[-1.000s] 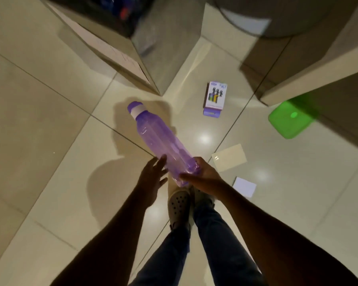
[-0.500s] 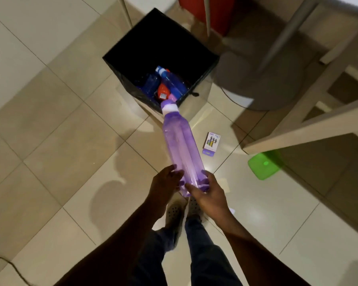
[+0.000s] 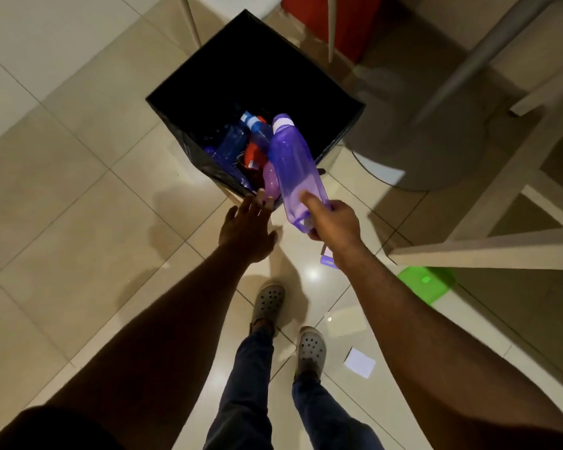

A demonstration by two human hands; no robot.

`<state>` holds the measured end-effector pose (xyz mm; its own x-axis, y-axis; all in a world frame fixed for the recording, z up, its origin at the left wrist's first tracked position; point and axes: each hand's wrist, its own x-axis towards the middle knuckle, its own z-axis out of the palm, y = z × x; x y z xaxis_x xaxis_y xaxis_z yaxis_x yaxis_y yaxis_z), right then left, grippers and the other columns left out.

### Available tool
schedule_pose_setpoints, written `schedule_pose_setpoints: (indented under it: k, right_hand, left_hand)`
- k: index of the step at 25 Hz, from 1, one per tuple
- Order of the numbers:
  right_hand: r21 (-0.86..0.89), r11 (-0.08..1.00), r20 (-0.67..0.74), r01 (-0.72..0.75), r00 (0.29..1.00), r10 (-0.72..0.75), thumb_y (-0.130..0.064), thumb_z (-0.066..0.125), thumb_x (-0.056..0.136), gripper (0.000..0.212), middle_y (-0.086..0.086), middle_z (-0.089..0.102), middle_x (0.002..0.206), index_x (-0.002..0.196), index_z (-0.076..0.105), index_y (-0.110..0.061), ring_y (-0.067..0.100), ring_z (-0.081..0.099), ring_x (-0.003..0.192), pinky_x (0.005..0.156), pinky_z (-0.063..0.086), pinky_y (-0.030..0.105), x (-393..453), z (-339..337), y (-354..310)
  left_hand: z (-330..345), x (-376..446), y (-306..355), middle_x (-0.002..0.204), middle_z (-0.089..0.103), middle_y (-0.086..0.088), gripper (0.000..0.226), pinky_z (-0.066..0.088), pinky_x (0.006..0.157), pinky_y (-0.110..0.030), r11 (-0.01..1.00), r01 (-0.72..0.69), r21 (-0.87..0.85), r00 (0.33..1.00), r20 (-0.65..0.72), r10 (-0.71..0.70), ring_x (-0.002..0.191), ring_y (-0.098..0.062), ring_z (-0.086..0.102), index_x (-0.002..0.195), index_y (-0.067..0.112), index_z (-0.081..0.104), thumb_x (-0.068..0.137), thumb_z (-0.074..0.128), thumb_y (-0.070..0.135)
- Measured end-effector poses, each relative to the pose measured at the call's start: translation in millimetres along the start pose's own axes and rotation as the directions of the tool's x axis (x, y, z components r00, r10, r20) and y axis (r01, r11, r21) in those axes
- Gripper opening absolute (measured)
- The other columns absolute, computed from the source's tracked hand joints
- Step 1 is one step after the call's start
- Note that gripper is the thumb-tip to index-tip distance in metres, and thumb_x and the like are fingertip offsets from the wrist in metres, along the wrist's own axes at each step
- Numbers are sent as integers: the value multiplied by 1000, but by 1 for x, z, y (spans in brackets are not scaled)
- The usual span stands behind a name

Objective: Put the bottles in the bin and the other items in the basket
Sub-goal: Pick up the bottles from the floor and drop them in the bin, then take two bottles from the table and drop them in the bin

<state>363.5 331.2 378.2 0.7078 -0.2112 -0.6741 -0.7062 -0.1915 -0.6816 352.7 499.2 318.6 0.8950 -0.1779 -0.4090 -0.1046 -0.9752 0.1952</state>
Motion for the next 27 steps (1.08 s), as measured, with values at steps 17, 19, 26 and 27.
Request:
schedule_pose_setpoints:
  k: [17,19,26,27]
  right_hand:
    - [-387,916,-169,104,969,-182,-56,48,93,47,8,74,109,114,64,-17,27,69,99,89,54,39,-83,-55,49]
    - [-396,906,-192,151,951,-243,-55,48,93,44,8,75,104,109,66,-18,26,70,95,84,55,40,-108,-79,33]
    - [-287,896,-556,338,703,-443,-57,44,92,41,-14,68,76,92,69,-25,6,63,71,66,51,29,-192,-193,-58]
    - [-282,886,-638,369,617,-460,-56,44,92,40,-16,64,71,89,69,-25,2,59,67,64,49,26,-209,-219,-74]
  left_hand:
    - [-82,-47,55,146,45,-12,55,32,111,-45,979,-187,-79,981,43,191,137,-29,37,142,10,39,96,47,38]
    - [-109,-53,87,148,44,-10,53,25,114,-40,971,-234,-56,969,71,237,139,-27,35,144,12,38,99,39,38]
    - [-253,-87,242,60,64,-9,47,32,50,-28,730,-649,-216,732,-441,520,57,-31,59,63,12,60,95,42,41]
    - [-282,-94,272,53,59,-9,49,27,48,-28,659,-718,-222,666,-493,560,50,-31,54,57,11,53,95,44,40]
